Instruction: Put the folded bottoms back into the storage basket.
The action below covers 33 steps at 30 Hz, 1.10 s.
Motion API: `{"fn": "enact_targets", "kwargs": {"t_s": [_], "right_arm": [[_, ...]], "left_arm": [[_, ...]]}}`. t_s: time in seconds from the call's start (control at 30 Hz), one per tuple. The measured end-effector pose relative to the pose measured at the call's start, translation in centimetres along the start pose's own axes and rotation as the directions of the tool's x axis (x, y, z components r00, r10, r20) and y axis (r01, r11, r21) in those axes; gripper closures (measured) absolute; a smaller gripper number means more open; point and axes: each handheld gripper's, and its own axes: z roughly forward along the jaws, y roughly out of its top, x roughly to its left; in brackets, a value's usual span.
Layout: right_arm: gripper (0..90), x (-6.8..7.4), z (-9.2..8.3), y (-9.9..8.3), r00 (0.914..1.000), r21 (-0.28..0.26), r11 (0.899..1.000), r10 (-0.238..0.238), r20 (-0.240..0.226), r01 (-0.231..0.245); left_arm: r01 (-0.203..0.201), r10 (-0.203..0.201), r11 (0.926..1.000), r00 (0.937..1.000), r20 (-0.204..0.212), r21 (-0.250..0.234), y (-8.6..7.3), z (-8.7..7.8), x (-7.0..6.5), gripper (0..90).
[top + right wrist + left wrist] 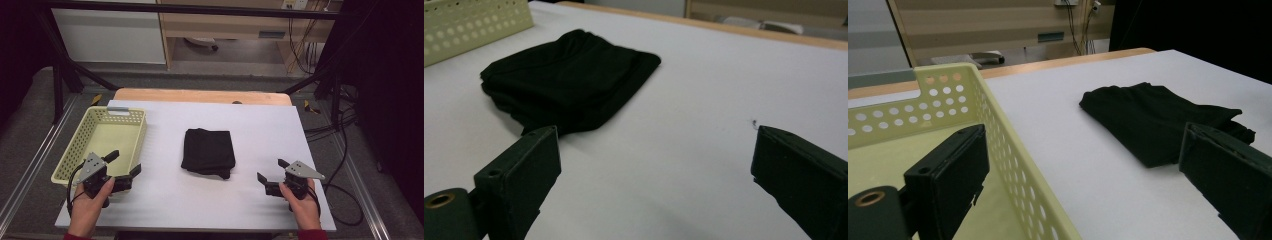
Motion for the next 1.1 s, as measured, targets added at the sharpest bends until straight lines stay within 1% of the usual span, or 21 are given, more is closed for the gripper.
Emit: {"fn": "enact_targets", "kwargs": {"t_s": [0.03, 0.07, 0.1, 0.17, 0.2, 0.27, 0.3, 0.37, 0.43, 0.47, 0.53, 0.6, 0.63, 0.73, 0.77, 0.8, 0.83, 0.93, 1.1], "right_arm": [[5.2, 0.0, 0.0, 0.0, 1.0, 0.0, 1.0, 0.0, 0.0, 0.0], [5.2, 0.0, 0.0, 0.2, 1.0, -0.008, 1.0, 0.003, 0.008, -0.003], [5.2, 0.0, 0.0, 0.2, 1.0, -0.008, 1.0, 0.007, 0.006, -0.007], [5.2, 0.1, 0.0, 0.3, 1.0, -0.006, 1.0, 0.009, 0.001, -0.009], [5.1, 0.2, 0.0, 0.3, 0.9999, 0.004, 1.0, 0.013, -0.01, -0.013], [5.1, 0.3, 0.0, 0.3, 0.9998, 0.003, 1.0, 0.015, -0.013, -0.015], [5.1, 0.2, -0.1, 0.4, 0.9998, 0.007, 1.0, 0.018, -0.013, -0.017], [4.8, 0.1, -0.3, 0.4, 0.9996, 0.006, 1.0, 0.025, -0.012, -0.025], [4.6, 0.0, -0.5, 0.4, 0.9994, 0.009, 0.999, 0.032, -0.015, -0.032], [4.6, 0.0, -0.5, 0.4, 0.9994, 0.009, 0.999, 0.032, -0.015, -0.032], [4.2, 0.0, -0.5, 0.5, 0.9991, 0.008, 0.999, 0.039, -0.015, -0.038], [3.9, 0.0, -0.4, 0.5, 0.999, 0.008, 0.999, 0.041, -0.017, -0.041], [3.8, 0.3, -0.3, 0.7, 0.999, 0.008, 0.999, 0.04, -0.021, -0.04], [3.6, 0.7, -0.1, 1.0, 0.9992, 0.01, 0.999, 0.031, -0.027, -0.031], [3.2, 1.2, 0.1, 1.4, 0.9987, 0.01, 1.0, 0.027, -0.043, -0.026], [3.2, 1.2, 0.1, 1.4, 0.9987, 0.01, 1.0, 0.027, -0.043, -0.026], [3.2, 1.6, 0.4, 1.8, 0.9985, 0.014, 0.999, 0.031, -0.046, -0.03], [3.4, 2.3, 1.1, 2.5, 0.998, 0.027, 0.999, 0.02, -0.059, -0.019], [4.0, 3.8, 3.1, 3.8, 0.9938, 0.047, 0.999, -0.011, -0.111, 0.016]], "left_arm": [[0.01, -0.01, 1.0, 1.0, 0.001, -0.002, 0.0, 0.1, 0.0, 5.9], [0.011, -0.011, 0.9999, 0.9999, -0.012, -0.007, 0.0, 0.1, -0.1, 6.0], [0.009, -0.009, 0.9999, 0.9997, -0.023, -0.009, 0.0, 0.2, -0.1, 6.0], [0.013, -0.013, 0.9998, 0.9995, -0.029, -0.013, 0.0, 0.3, -0.2, 6.1], [0.013, -0.014, 0.9998, 0.9995, -0.028, -0.013, 0.0, 0.3, -0.2, 6.0], [0.006, -0.006, 1.0, 0.9999, -0.015, -0.001, -0.2, 0.4, -0.3, 6.0], [0.008, -0.008, 1.0, 1.0, -0.001, 0.003, -0.3, 0.4, -0.3, 6.0], [0.016, -0.017, 0.9998, 0.9998, 0.006, 0.009, -0.5, 0.5, -0.2, 6.0], [0.021, -0.02, 0.9997, 0.9998, -0.006, 0.013, -0.5, 0.5, -0.2, 6.1], [0.027, -0.027, 0.9996, 0.9996, -0.002, 0.008, -0.4, 0.6, -0.2, 6.1], [0.019, -0.019, 0.9998, 0.9998, -0.008, -0.006, -0.2, 0.6, -0.3, 6.1], [0.013, -0.013, 0.9999, 0.9999, -0.001, -0.008, -0.1, 0.8, -0.5, 6.0], [0.003, -0.003, 1.0, 1.0, 0.006, 0.006, -0.2, 0.9, -0.7, 6.1], [-0.001, 0.001, 0.9999, 0.9999, 0.012, 0.011, -0.3, 1.1, -0.9, 6.0], [-0.003, 0.003, 1.0, 0.9999, 0.016, 0.009, -0.2, 1.1, -1.0, 6.0], [-0.004, 0.003, 1.0, 0.9999, 0.016, 0.009, -0.2, 1.2, -1.1, 6.0], [-0.009, 0.009, 0.9999, 0.9998, 0.016, 0.012, -0.2, 1.2, -1.1, 6.0], [-0.009, 0.009, 0.9998, 0.9998, 0.019, 0.016, -0.2, 1.3, -1.2, 6.0], [-0.001, 0.001, 0.9999, 0.9998, 0.018, 0.015, -0.3, 1.2, -1.0, 6.0]]}}
